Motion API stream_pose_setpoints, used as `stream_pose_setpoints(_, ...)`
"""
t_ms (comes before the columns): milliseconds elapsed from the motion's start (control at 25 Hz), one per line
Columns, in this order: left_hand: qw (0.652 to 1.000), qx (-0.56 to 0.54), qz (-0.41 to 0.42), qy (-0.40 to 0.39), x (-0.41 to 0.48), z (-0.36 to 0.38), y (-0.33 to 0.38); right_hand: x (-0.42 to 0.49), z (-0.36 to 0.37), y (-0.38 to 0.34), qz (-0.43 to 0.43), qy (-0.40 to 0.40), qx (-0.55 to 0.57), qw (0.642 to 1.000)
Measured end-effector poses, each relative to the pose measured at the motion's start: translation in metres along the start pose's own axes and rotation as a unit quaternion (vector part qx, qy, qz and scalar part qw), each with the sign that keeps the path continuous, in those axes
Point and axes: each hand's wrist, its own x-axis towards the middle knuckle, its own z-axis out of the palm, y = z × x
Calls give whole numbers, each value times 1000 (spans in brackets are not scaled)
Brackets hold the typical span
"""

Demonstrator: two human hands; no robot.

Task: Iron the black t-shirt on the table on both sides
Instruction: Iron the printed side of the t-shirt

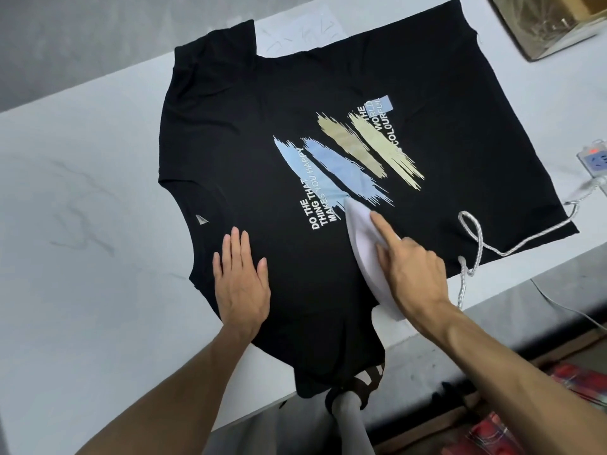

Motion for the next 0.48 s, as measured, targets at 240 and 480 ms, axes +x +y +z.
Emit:
stream_pose_setpoints(240,1000,-1,3,14,-1,0,2,-10,4,-21,-95,-58,27,993)
stream_pose_setpoints(480,987,-157,-1,38,3,-5,66,-18,31,-39,-125,-4,-58,990)
